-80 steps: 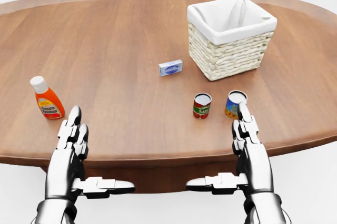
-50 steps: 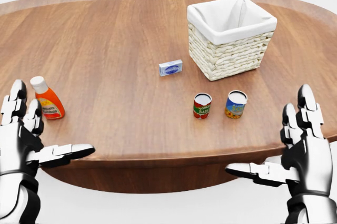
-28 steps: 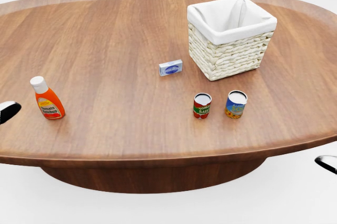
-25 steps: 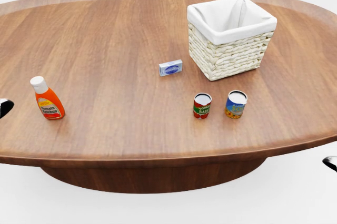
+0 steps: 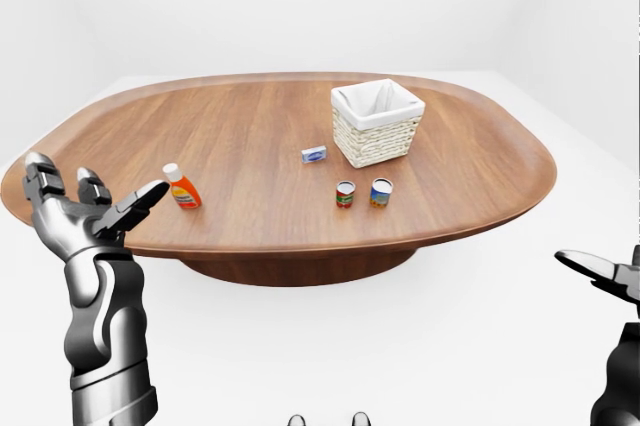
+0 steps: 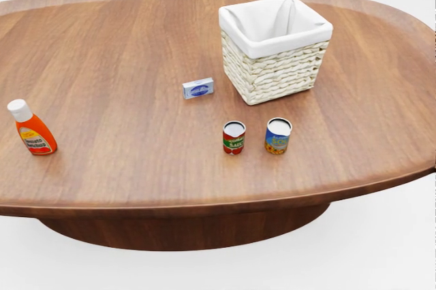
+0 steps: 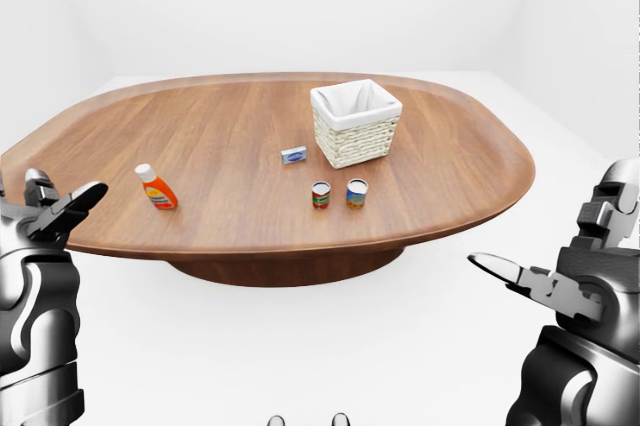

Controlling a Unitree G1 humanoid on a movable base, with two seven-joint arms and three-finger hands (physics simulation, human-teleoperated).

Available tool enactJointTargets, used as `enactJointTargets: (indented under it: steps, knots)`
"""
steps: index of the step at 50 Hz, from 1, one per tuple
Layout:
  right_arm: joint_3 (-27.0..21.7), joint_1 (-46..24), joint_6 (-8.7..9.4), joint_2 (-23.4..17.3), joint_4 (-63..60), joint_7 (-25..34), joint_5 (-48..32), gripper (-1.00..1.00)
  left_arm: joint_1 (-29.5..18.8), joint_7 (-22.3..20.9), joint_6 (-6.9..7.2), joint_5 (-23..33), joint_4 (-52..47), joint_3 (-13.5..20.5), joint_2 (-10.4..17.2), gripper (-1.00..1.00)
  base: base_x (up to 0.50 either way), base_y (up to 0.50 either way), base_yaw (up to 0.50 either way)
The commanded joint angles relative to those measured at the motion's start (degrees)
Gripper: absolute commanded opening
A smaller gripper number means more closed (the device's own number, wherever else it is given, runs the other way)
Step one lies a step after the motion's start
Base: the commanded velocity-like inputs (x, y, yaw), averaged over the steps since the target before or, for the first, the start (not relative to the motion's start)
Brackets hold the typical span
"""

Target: Pick up the tomato sauce, and put it in the basket.

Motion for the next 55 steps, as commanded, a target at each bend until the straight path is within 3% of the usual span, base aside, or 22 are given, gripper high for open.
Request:
enactJointTargets:
  steps: [1,25,55]
  knots:
    - [-0.4,0.1,0.0,-0.2,-0.3,0.0,0.7,1.0,-0.1,0.3,0.0,-0.7,0.4,0.0,0.2,1.0,0.0,-0.25,0.0]
    - [-0.8,0.5,0.0,0.1,-1.1,0.6,1.5,1.0,0.1,0.2,0.0,0.0,0.7,-0.3,-0.1,1.0,0.0,-0.25,0.0]
    - [2.3,-0.2,0.0,0.0,0.3,1.4,-0.9,1.0,-0.1,0.0,0.0,0.6,1.5,-0.8,-0.3,1.0,0.0,-0.31,0.0]
